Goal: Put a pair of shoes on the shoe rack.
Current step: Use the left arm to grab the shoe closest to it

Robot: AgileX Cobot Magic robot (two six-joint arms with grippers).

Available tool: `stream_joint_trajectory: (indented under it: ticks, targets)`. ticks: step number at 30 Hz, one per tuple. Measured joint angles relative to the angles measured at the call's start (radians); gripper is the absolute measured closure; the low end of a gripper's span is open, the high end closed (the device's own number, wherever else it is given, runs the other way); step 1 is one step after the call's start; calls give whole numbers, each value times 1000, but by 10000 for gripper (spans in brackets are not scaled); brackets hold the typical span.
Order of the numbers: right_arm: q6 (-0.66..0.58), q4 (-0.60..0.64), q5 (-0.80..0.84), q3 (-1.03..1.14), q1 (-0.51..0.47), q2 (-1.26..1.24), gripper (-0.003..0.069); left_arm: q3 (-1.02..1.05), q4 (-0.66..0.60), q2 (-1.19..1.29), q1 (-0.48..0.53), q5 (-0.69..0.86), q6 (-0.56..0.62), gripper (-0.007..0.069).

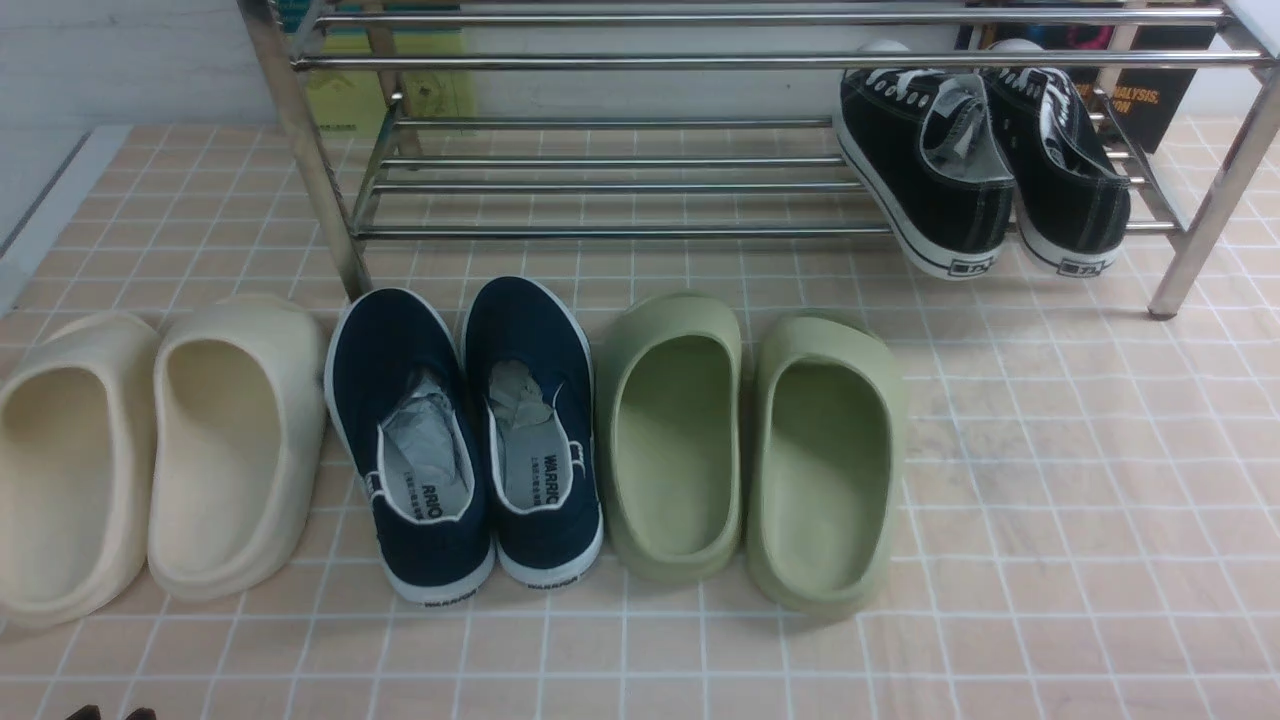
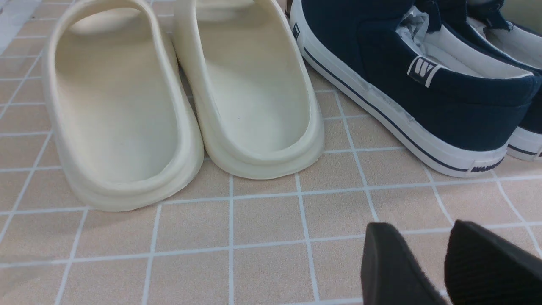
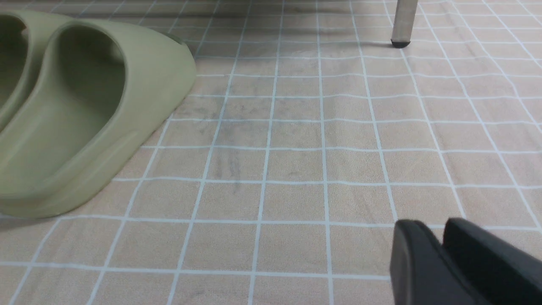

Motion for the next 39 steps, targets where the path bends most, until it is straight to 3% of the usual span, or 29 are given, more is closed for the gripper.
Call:
stream_joint_trajectory:
  ticks: [20, 39]
  targets:
    - [1, 0, 0, 0, 0, 0, 524, 0, 0, 0, 0, 0, 0, 385]
    - [0, 0, 0, 0, 0, 0, 515, 0, 100, 0, 0, 0, 1, 385]
